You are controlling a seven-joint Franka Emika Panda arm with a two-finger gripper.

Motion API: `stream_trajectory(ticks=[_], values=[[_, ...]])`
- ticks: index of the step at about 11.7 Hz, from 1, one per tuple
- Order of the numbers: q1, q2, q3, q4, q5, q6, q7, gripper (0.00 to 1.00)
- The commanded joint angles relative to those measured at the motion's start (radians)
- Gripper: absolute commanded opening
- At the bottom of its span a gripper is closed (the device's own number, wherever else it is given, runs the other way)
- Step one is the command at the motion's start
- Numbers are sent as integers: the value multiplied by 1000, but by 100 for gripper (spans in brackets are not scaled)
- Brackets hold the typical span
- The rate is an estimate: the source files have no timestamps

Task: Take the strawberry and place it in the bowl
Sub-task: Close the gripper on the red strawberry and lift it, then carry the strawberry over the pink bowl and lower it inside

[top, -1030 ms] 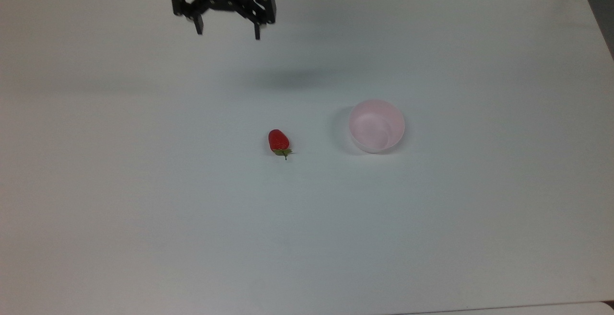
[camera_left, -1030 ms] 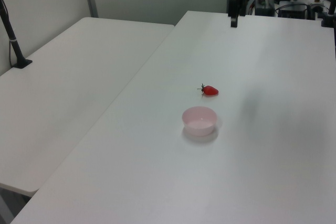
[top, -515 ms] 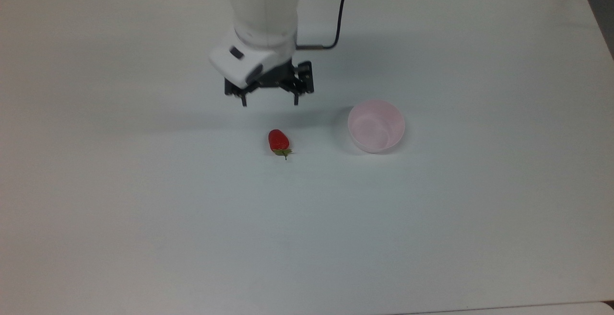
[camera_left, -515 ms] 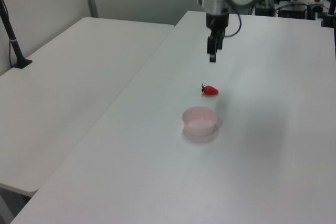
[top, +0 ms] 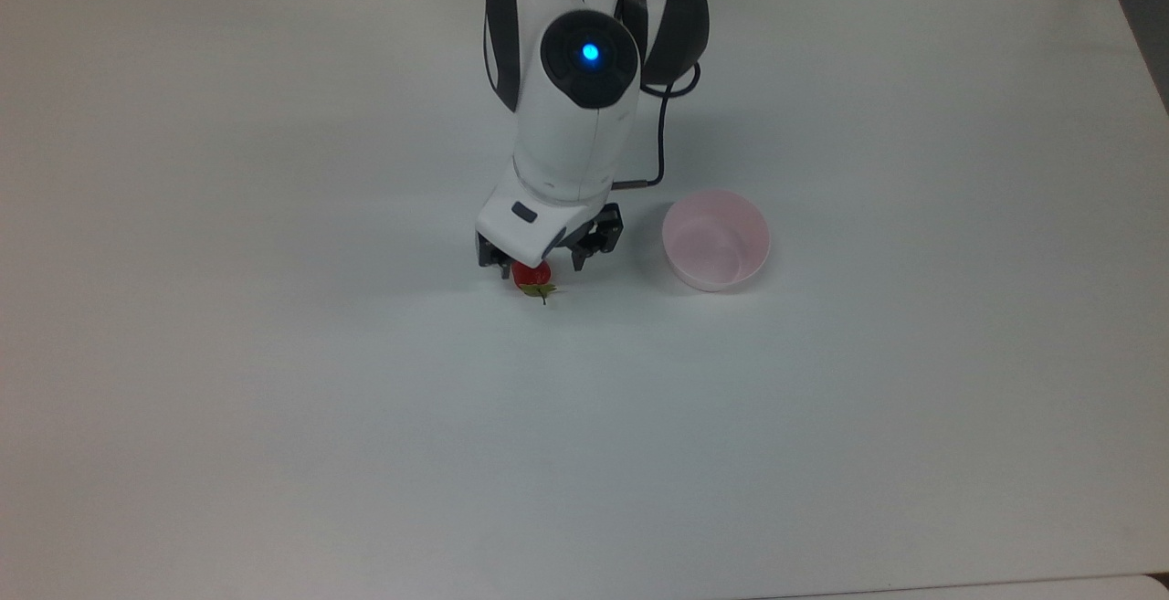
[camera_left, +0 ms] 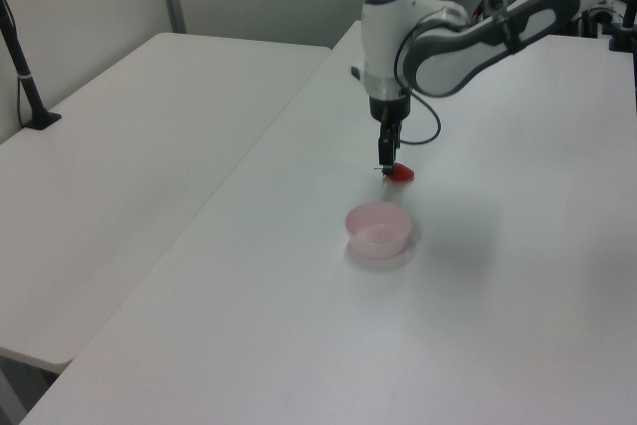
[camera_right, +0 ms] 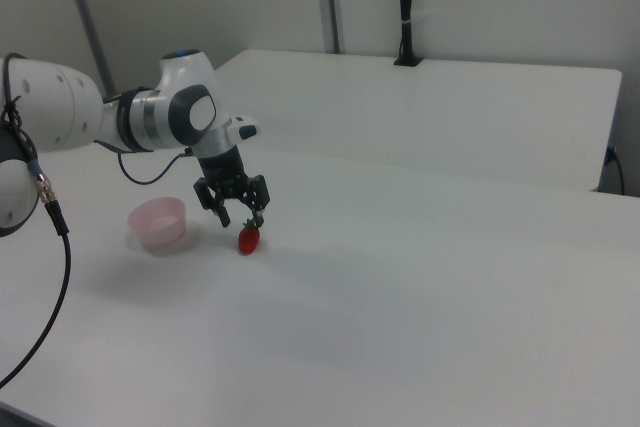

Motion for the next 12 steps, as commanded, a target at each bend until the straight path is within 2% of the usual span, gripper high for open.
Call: stream_trajectory(ticks=[1, 2, 3, 4, 8, 10, 12], values=[[6, 13, -7, -11, -39, 25, -19, 63], [6, 21, -7, -12, -52, 25, -19, 57], [6, 24, -7, -14, -71, 25, -19, 56], [8, 24, -7, -26, -76, 25, -19, 47], [15, 15, -7, -29, -73, 13, -5, 33], [43, -25, -5, -14, -59, -29, 30, 33], [115, -44, -2, 38, -53, -47, 164, 33]])
